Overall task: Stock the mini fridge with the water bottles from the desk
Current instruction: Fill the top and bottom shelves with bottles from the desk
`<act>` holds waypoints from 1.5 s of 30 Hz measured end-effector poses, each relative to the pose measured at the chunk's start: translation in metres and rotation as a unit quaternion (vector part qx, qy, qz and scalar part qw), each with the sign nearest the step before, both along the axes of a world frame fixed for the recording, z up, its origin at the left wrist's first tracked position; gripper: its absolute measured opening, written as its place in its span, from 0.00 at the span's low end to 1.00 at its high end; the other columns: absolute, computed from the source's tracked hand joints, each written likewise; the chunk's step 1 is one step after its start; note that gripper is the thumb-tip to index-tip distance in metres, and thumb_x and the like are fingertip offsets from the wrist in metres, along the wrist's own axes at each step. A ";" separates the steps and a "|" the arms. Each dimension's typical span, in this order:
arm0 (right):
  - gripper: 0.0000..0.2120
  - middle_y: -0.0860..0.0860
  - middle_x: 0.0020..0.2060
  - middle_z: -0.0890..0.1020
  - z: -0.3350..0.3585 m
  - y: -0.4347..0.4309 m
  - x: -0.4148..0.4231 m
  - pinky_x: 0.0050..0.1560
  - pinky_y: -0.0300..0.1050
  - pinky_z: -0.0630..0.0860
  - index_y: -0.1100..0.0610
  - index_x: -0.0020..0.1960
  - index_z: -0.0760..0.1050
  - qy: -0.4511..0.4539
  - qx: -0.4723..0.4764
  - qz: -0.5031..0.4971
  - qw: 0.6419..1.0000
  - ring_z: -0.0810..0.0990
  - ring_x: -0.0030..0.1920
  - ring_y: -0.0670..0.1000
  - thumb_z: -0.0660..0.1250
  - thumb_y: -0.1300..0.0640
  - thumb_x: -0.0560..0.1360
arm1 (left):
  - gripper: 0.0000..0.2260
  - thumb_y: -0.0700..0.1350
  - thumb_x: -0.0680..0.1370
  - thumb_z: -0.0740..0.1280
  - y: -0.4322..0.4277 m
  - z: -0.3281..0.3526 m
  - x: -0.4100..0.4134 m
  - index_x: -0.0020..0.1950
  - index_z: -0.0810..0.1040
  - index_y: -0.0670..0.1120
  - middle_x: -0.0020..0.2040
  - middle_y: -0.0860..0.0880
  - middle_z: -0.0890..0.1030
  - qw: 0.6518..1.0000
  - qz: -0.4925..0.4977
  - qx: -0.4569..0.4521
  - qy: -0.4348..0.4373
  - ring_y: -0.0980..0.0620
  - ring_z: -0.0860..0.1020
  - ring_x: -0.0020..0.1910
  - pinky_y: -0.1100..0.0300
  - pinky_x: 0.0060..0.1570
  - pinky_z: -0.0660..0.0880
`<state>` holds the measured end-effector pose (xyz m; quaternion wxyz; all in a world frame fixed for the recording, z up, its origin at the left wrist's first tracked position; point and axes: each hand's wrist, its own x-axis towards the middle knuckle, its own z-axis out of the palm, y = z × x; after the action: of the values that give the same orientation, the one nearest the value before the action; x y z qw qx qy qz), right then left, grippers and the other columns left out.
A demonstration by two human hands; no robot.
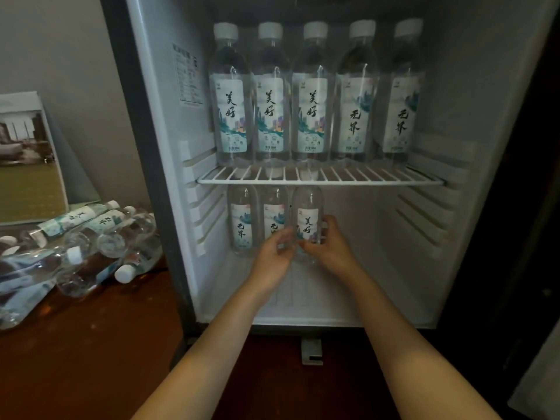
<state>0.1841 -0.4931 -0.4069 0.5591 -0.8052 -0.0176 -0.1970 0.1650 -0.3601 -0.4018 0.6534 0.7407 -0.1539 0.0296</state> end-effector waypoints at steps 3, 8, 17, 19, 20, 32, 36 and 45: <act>0.27 0.52 0.47 0.78 0.000 -0.001 0.012 0.48 0.44 0.76 0.60 0.63 0.65 -0.002 0.003 0.003 1.000 0.78 0.45 0.50 0.73 0.66 0.68 | 0.18 0.35 0.80 0.59 -0.002 0.000 0.006 0.69 0.69 0.46 0.66 0.48 0.73 1.000 -0.007 0.011 -0.006 0.52 0.72 0.63 0.60 0.61 0.68; 0.28 0.53 0.51 0.79 0.000 -0.003 0.021 0.49 0.44 0.76 0.58 0.64 0.66 0.004 0.001 0.002 1.000 0.80 0.49 0.51 0.74 0.62 0.68 | 0.20 0.34 0.79 0.59 -0.006 0.000 0.014 0.71 0.66 0.44 0.68 0.47 0.71 0.999 -0.018 0.025 -0.016 0.52 0.70 0.65 0.64 0.60 0.67; 0.33 0.52 0.57 0.75 0.004 0.005 -0.004 0.51 0.37 0.69 0.60 0.71 0.59 0.052 -0.029 -0.014 0.998 0.75 0.56 0.50 0.72 0.62 0.71 | 0.19 0.36 0.79 0.60 0.003 0.006 -0.002 0.70 0.67 0.46 0.62 0.51 0.73 0.999 -0.028 0.043 -0.011 0.56 0.71 0.62 0.62 0.59 0.68; 0.31 0.51 0.55 0.73 0.005 0.012 -0.016 0.46 0.31 0.65 0.62 0.70 0.60 0.010 -0.037 -0.075 0.996 0.74 0.55 0.49 0.70 0.61 0.72 | 0.17 0.36 0.79 0.61 0.013 0.008 -0.010 0.67 0.71 0.46 0.59 0.51 0.75 0.999 -0.023 0.045 -0.010 0.54 0.73 0.61 0.61 0.59 0.69; 0.27 0.53 0.55 0.74 0.006 0.016 -0.022 0.45 0.32 0.65 0.62 0.68 0.63 -0.017 -0.035 -0.116 0.992 0.75 0.55 0.51 0.70 0.61 0.73 | 0.16 0.36 0.79 0.61 0.020 0.010 -0.016 0.65 0.72 0.47 0.57 0.51 0.76 0.999 -0.019 0.045 -0.012 0.54 0.74 0.60 0.62 0.58 0.69; 0.11 0.59 0.29 0.78 0.027 0.147 -0.083 0.31 0.42 0.73 0.67 0.38 0.76 -0.022 0.034 0.062 0.997 0.76 0.27 0.50 0.62 0.62 0.76 | 0.10 0.39 0.80 0.59 0.156 0.015 -0.091 0.53 0.78 0.50 0.46 0.49 0.82 0.998 0.028 0.051 0.004 0.56 0.81 0.45 0.64 0.47 0.77; 0.14 0.51 0.23 0.76 0.018 0.200 -0.096 0.28 0.39 0.70 0.56 0.31 0.74 0.004 0.030 0.132 0.991 0.74 0.23 0.46 0.63 0.60 0.76 | 0.12 0.38 0.80 0.60 0.214 0.008 -0.105 0.49 0.78 0.53 0.44 0.51 0.82 0.990 0.128 0.050 0.003 0.56 0.80 0.43 0.62 0.46 0.76; 0.14 0.49 0.25 0.78 -0.016 0.306 -0.097 0.30 0.39 0.74 0.54 0.32 0.76 0.059 -0.054 0.245 0.966 0.77 0.25 0.46 0.64 0.55 0.77 | 0.10 0.42 0.76 0.63 0.345 -0.035 -0.112 0.55 0.78 0.45 0.55 0.42 0.76 0.820 0.497 0.284 0.002 0.41 0.73 0.57 0.50 0.57 0.69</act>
<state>0.0875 -0.1867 -0.4227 0.5462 -0.8153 -0.1919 -0.0053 0.0534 -0.0155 -0.4363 0.3110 0.8693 0.2350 0.3040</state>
